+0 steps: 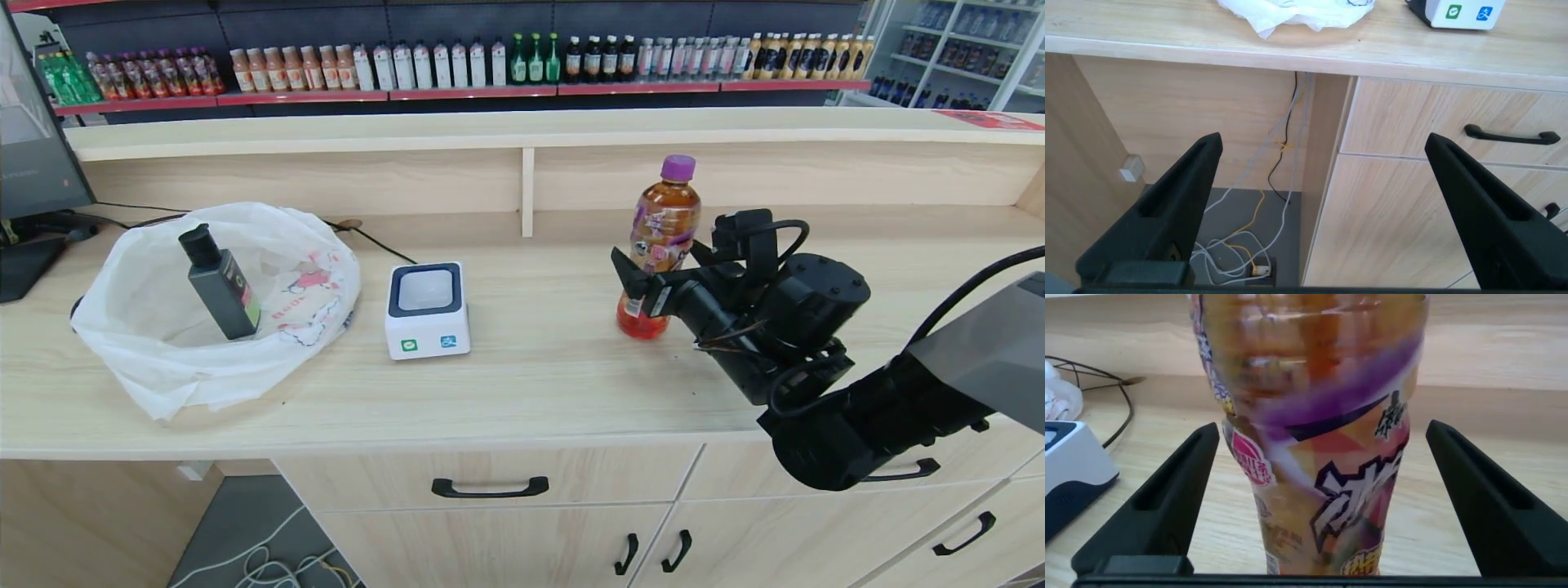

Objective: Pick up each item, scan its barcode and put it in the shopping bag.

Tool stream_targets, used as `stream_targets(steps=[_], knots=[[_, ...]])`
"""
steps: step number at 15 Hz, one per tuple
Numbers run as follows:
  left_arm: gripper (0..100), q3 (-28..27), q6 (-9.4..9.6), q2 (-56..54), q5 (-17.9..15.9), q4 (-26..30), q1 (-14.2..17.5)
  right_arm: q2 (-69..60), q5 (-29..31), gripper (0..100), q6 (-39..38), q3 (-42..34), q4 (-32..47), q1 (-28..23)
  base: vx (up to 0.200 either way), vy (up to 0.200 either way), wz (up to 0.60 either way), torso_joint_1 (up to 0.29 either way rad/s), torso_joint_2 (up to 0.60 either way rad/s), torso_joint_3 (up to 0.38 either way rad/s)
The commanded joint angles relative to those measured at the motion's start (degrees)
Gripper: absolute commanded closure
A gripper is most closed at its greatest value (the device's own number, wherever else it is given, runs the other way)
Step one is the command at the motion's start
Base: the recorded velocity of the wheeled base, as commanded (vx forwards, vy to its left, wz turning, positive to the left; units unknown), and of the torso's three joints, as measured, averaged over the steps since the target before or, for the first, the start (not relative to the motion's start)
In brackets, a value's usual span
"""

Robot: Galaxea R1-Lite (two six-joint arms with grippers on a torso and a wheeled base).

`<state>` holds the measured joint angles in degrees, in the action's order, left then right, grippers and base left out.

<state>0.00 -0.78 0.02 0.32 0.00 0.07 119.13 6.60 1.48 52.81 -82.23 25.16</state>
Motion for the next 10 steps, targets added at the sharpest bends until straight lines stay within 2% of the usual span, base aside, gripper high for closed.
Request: stream_targets(steps=[1, 10], knots=[[0, 0.0, -0.01, -0.02, 0.03, 0.0, 0.01, 0.93, -0.27, 0, 0.02, 1.07, 0.84, 0.06, 0.0, 0.0, 0.0, 0.0, 0.0, 0.0], [0, 0.0, -0.01, -0.02, 0.03, 0.0, 0.01, 2.78, -1.06, 0, -0.16, 3.88, 1.72, -0.2, 0.0, 0.0, 0.0, 0.0, 0.0, 0.0]])
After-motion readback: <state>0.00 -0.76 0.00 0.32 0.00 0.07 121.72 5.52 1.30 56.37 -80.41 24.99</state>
